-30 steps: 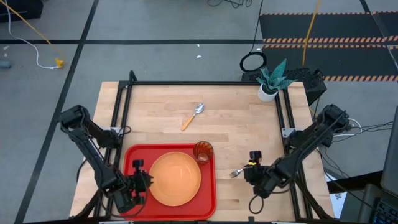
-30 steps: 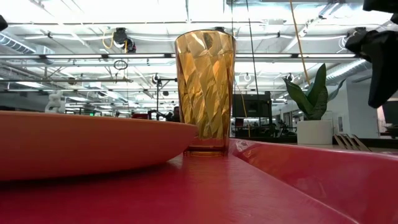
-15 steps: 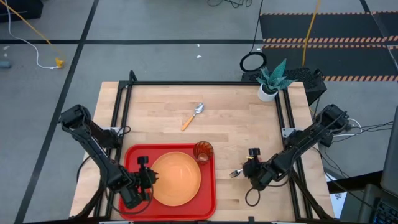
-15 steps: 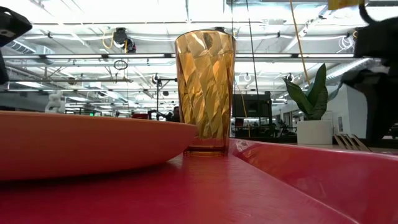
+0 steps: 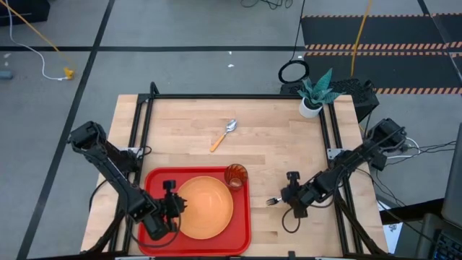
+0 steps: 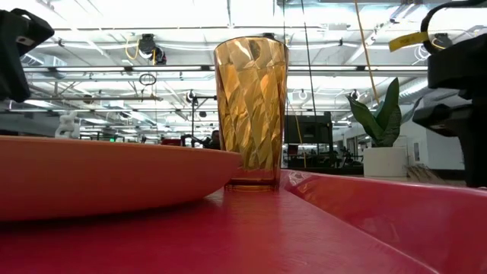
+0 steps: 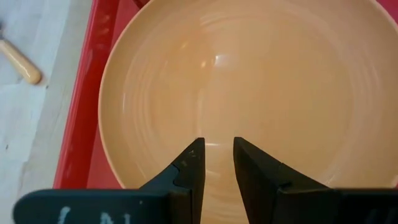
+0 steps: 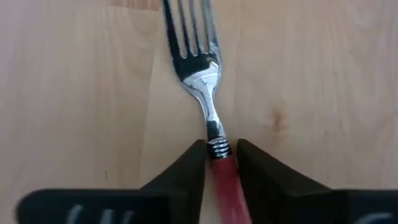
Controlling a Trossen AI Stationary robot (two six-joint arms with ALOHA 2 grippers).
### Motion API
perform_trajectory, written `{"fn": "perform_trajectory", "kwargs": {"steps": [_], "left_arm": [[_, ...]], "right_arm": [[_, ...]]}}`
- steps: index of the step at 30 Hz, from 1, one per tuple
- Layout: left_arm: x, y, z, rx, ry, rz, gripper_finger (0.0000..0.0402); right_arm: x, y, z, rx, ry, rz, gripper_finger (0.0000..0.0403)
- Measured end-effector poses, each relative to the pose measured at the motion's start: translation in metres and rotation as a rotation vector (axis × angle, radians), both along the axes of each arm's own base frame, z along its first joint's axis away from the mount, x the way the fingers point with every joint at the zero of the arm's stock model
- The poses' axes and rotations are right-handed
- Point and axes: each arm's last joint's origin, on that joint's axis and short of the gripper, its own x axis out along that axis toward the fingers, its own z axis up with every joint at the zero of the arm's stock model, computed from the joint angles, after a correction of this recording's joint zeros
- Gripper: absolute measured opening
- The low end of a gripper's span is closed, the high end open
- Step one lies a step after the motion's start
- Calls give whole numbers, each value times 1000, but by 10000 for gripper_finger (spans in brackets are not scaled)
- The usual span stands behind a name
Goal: Pick and place plate/cup/fork/spoon on tray
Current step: Put the pink fork on the red serving tray to the left of the orange plate
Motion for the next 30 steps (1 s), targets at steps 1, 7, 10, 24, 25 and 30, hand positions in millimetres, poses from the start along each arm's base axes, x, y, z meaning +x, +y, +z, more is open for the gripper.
{"fn": "perform_trajectory", "kwargs": {"steps": [1, 7, 10, 24, 25, 30], "left_arm": [[0, 0, 0, 1, 0, 1, 88], [4, 3, 0, 14, -7, -2, 88], [6, 5, 1, 26, -14, 4, 88], [7, 9, 10, 28, -56, -11, 88], [7, 8, 13, 20, -72, -15, 88], [9, 9, 31, -24, -189, -32, 88]], "right_arm": [[0, 0, 0, 1, 1, 1, 53], [0, 0, 2, 26, -9, -35, 17], [-1, -1, 8, 63, -33, -80, 27], [-2, -5, 61, 189, -274, -202, 12], [-2, -5, 65, 188, -297, -209, 12], [-1, -8, 86, 183, -431, -248, 10]]}}
